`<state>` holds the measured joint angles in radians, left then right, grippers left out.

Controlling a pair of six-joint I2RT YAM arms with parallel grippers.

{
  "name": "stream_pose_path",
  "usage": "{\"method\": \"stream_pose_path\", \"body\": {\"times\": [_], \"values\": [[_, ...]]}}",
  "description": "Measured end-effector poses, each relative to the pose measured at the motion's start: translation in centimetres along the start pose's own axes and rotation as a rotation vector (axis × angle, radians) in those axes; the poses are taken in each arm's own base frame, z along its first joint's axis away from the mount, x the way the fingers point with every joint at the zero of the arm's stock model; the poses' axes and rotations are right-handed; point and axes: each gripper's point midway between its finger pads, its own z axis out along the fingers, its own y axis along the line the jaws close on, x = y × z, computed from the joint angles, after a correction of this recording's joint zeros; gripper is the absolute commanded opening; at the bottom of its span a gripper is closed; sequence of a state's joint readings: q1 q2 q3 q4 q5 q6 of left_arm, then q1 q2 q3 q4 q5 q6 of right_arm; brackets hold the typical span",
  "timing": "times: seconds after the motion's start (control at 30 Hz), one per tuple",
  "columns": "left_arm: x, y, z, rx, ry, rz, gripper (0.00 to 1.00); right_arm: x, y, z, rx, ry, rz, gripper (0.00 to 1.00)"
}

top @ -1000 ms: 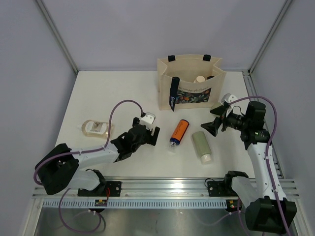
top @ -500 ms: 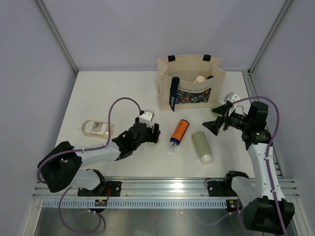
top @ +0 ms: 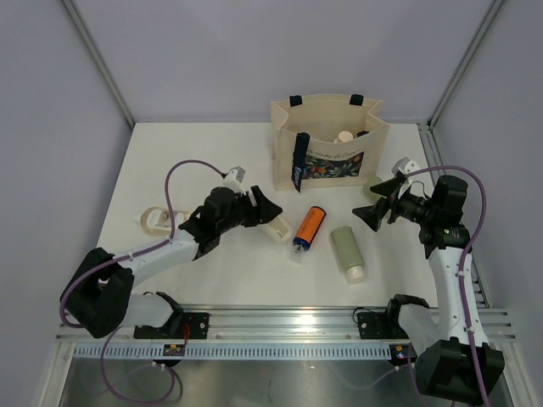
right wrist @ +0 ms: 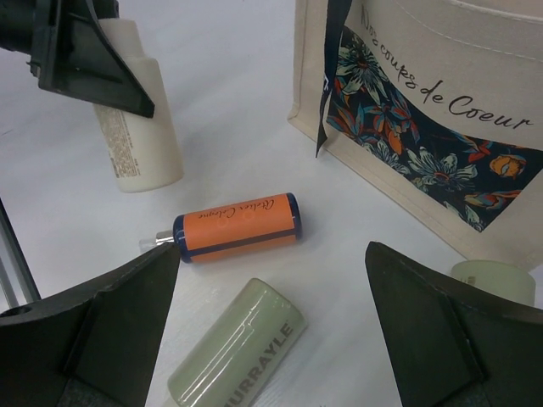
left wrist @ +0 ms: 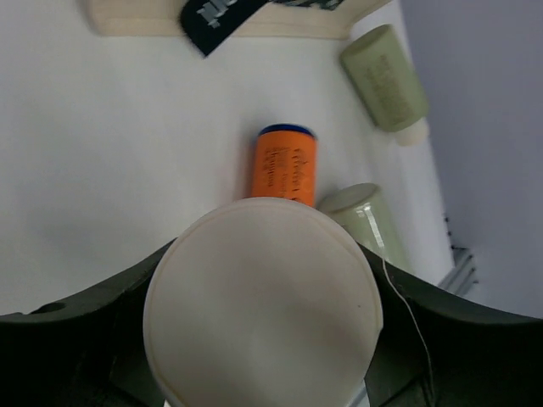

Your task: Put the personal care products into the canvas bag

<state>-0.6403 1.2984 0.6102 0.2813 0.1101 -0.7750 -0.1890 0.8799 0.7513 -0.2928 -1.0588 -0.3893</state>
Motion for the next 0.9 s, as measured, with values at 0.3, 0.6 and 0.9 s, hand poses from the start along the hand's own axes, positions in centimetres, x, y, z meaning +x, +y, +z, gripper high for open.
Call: {"method": "stream_pose_path", "body": {"times": [0.3, 0.6, 0.9], "values": [[-9.7, -12.3, 0.3, 0.269, -0.127, -0.074, 0.00, -0.2, -1.0, -0.6, 0.045, -0.011, 0.034, 1.00], [-19.8, -21.4, 4.2, 0.401, -0.293, 0.002, 0.00, -0.2, -1.9, -1.1, 0.080, -0.019, 0.063, 0.99], [-23.2, -18.4, 15.5, 0.208, -0.366, 0.155, 0.00, 0.1, -2.9, -1.5, 0.108, -0.019, 0.103, 1.00]]}}
